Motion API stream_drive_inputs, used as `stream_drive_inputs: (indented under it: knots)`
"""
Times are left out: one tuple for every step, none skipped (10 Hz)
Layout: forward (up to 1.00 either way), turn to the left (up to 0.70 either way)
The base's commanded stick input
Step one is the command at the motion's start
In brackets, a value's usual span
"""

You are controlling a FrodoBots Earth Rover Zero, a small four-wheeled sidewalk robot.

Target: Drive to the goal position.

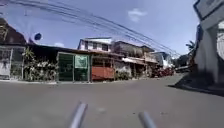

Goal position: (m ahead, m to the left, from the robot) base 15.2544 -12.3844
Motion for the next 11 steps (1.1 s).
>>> stream_drive_inputs:
  knots:
    - [1.00,-0.38]
    - [1.00,-0.18]
    - [1.00,-0.11]
    - [1.00,-0.11]
    - [1.00,-0.12]
    - [1.00,-0.16]
    - [1.00,-0.39]
    - [1.00,-0.40]
    - [1.00,-0.40]
    - [1.00,-0.40]
    - [1.00,-0.40]
